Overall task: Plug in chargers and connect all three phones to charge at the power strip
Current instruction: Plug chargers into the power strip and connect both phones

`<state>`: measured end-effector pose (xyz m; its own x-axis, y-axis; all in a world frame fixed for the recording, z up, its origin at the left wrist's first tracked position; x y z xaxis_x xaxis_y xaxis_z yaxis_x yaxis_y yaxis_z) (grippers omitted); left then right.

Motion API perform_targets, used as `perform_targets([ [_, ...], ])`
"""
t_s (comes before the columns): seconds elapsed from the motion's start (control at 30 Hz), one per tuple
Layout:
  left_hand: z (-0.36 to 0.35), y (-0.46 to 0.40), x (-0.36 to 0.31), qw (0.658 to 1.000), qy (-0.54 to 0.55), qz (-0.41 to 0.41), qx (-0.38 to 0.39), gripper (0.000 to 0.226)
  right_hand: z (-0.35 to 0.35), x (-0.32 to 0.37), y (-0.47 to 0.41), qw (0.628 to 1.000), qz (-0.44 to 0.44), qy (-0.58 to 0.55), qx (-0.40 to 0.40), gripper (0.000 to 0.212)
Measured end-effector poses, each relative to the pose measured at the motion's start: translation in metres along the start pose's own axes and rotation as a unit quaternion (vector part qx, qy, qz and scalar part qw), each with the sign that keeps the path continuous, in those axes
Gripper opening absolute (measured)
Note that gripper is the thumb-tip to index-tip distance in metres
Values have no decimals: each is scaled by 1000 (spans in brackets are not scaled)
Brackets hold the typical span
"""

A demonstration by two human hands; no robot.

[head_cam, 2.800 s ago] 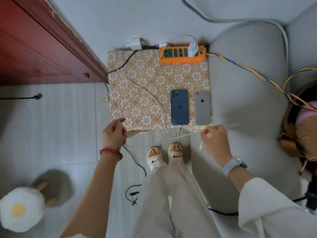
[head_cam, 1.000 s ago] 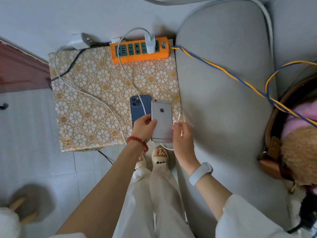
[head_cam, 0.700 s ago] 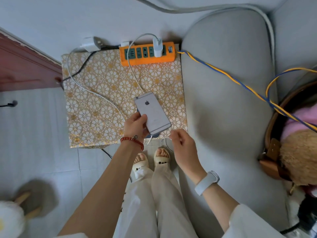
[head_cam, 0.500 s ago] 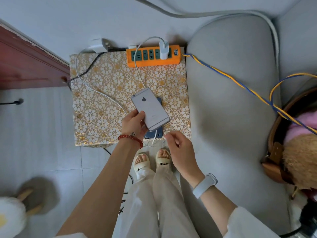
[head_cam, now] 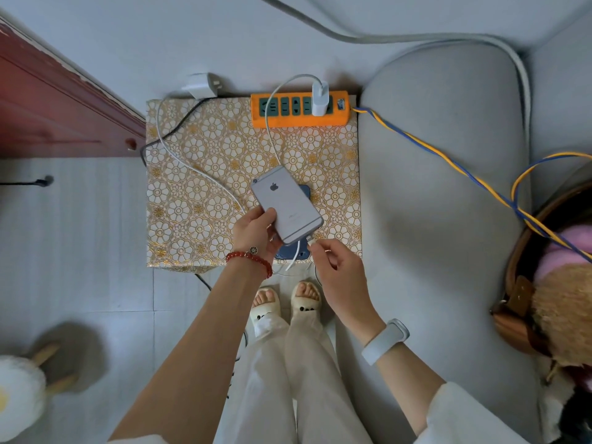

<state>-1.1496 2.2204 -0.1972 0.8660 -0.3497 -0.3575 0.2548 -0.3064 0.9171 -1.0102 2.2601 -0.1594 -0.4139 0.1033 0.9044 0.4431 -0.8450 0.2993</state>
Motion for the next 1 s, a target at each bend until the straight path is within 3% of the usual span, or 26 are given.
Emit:
perform_targets([
  [0.4,-2,2,0,995,-90,-37,-20,22,0,-10,-3,998,-48,26,10,21],
  [0.87,8,6,16,989,-144,-12,-8,26,-9,-30,20,990,-133,41,36,21],
  [1.0,8,-1,27,985,-170,11,-9,20,-8,-40,24,981,-146,87,94,26],
])
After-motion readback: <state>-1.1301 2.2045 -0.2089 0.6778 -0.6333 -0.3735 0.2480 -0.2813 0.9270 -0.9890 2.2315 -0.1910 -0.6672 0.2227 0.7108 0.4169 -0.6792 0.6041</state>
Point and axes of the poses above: each hand's wrist, its own y-axis away from the middle knuckle, its own z-axis out of the back of the hand, x = y × z, the point moved 7 cm from there along -y, towards the middle knuckle, and after that the axes turned 12 degrees about z, right-handed, at the moved point
